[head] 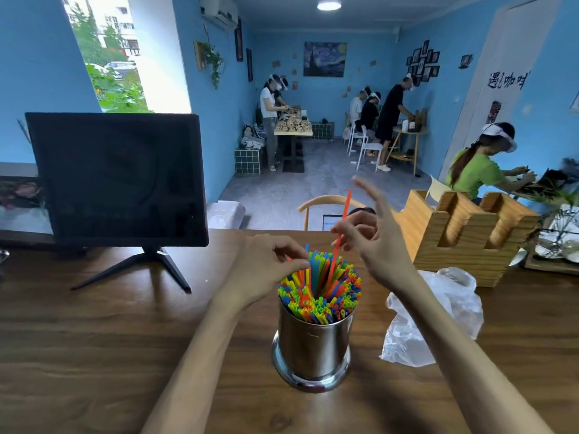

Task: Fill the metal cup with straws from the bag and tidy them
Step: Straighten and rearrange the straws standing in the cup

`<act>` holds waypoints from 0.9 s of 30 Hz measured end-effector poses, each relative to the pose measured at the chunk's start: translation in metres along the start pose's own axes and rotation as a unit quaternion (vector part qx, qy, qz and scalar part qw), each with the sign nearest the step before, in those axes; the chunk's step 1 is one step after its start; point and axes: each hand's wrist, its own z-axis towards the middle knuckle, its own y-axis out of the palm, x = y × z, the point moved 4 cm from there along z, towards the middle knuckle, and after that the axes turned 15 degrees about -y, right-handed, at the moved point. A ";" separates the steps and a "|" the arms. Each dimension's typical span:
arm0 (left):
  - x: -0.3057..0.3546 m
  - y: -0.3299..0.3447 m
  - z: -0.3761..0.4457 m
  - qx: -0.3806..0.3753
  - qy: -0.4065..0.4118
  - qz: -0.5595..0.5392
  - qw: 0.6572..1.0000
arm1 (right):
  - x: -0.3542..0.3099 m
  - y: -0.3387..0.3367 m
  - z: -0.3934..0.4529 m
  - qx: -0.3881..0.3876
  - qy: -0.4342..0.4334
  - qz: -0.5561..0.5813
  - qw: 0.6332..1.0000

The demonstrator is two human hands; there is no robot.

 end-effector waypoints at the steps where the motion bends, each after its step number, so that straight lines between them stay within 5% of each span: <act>1: -0.001 0.000 -0.001 -0.003 0.001 -0.005 1.000 | 0.002 0.005 -0.005 -0.023 -0.007 -0.038 0.999; 4: -0.004 0.000 0.000 -0.009 0.002 0.000 1.000 | 0.007 0.014 -0.018 -0.086 -0.045 -0.146 0.984; 7: -0.004 0.001 0.003 0.000 0.003 0.015 1.000 | 0.017 0.015 -0.028 -0.132 0.005 -0.155 0.979; 13: 0.003 0.009 0.007 0.024 0.018 -0.026 0.999 | 0.022 -0.015 -0.022 0.023 0.109 -0.086 0.990; 19: -0.001 0.014 0.010 0.029 0.021 -0.016 0.999 | 0.038 -0.020 -0.042 -0.100 0.262 -0.082 0.956; 27: 0.004 0.015 0.011 0.026 0.030 -0.024 0.999 | 0.037 -0.021 -0.036 -0.083 0.251 -0.078 0.961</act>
